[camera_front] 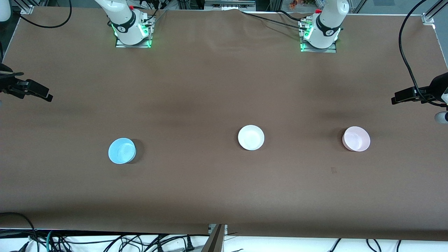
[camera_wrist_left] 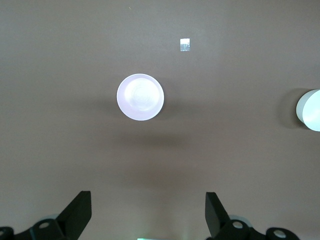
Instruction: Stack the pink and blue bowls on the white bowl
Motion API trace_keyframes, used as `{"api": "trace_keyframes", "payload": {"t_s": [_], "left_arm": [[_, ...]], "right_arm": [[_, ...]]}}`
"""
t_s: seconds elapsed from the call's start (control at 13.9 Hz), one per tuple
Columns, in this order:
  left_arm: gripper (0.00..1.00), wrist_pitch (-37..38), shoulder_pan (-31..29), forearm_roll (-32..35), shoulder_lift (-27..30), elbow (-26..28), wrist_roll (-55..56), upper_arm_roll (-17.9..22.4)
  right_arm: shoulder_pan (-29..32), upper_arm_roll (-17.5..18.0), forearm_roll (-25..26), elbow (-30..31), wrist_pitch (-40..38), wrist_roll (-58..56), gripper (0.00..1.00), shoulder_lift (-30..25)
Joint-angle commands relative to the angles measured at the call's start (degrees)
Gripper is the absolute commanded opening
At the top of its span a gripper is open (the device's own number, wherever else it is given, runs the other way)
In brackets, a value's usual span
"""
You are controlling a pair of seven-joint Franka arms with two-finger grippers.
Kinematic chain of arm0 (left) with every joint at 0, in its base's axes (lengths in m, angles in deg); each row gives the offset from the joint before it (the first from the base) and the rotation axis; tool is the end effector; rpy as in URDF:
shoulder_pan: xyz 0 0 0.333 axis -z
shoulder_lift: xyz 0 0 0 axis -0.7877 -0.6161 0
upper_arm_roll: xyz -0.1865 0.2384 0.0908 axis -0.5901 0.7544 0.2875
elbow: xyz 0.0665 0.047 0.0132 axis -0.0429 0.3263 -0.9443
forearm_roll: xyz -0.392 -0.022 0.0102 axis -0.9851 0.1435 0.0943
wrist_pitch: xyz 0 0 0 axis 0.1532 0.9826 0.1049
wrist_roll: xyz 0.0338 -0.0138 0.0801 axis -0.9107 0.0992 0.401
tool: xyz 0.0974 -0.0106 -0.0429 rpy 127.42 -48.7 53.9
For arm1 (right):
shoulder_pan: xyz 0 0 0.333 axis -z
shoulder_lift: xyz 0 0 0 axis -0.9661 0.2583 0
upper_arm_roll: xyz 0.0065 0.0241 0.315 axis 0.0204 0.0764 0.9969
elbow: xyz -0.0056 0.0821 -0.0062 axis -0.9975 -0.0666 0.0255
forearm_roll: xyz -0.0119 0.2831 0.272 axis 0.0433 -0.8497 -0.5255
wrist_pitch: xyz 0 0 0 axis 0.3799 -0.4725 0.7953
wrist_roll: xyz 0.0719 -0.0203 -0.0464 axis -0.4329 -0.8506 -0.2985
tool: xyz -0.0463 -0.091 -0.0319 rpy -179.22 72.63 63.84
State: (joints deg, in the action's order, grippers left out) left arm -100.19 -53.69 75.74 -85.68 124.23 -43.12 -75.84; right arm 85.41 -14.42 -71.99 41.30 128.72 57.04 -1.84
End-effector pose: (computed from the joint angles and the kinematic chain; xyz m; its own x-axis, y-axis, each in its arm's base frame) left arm 0.5996 0.0568 0.5694 0.9804 0.0755 -0.1819 0.0805 -0.9966 0.0203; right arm 0.5741 -0.0592 0.5665 0.9936 -0.1128 0.0025 -0.1127 -0.9934 -0.0224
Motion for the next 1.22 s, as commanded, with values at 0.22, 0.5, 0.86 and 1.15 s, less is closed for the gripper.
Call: {"api": "trace_keyframes", "payload": {"t_s": [0.22, 0.5, 0.86, 1.15], "left_arm": [[1.00, 0.0, 0.2, 1.0, -0.4, -0.9, 0.1, 0.0], [1.00, 0.0, 0.2, 1.0, -0.4, -0.9, 0.1, 0.0], [1.00, 0.0, 0.2, 1.0, -0.4, -0.9, 0.1, 0.0], [1.00, 0.0, 0.1, 1.0, -0.4, -0.9, 0.1, 0.0]], "right_arm": [[0.2, 0.0, -0.8, -1.6, -1.2, -0.2, 0.99, 0.6], [0.2, 0.0, -0.8, -1.6, -1.3, -0.2, 0.99, 0.6], [0.0, 0.1, -0.8, -1.5, -1.2, 0.1, 0.99, 0.6], [-0.1, 0.1, -0.7, -1.5, -1.3, -0.2, 0.99, 0.8]]}}
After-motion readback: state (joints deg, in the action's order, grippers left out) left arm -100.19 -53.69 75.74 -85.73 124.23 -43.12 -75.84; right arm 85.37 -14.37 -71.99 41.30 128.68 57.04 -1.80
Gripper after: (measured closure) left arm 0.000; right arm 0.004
